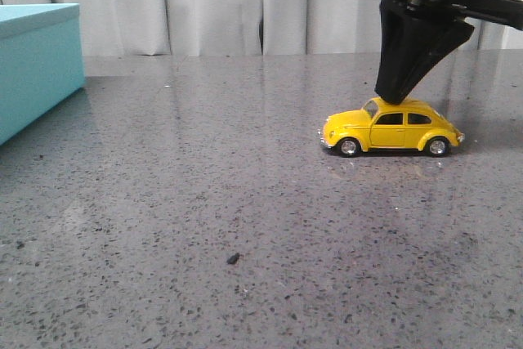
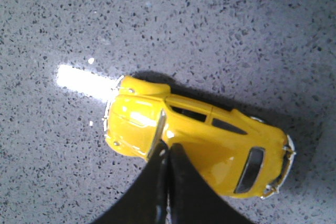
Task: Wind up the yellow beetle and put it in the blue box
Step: 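Press down and drag the beetle backward with the right gripper to wind it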
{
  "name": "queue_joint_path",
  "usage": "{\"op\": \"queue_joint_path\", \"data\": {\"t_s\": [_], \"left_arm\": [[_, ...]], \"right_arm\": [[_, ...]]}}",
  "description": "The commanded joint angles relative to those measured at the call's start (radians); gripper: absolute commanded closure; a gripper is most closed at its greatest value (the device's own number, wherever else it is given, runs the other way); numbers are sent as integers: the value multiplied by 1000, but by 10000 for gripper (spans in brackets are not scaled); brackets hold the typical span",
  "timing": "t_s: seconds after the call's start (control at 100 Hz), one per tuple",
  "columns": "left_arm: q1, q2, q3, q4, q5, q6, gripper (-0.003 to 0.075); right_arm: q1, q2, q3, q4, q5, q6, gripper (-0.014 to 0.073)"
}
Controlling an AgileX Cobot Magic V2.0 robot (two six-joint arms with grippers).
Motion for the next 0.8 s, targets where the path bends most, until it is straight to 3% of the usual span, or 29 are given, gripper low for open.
{"op": "queue_joint_path", "data": {"t_s": [0.0, 0.35, 0.79], "left_arm": [[-7, 5, -25, -15, -70, 2, 739], [-7, 5, -25, -15, -70, 2, 739], [-7, 5, -25, -15, -70, 2, 739]], "right_arm": [[-1, -31, -32, -13, -23, -3, 641], [-1, -7, -32, -21, -16, -3, 641], [-1, -7, -4, -132, 15, 31, 641]]}}
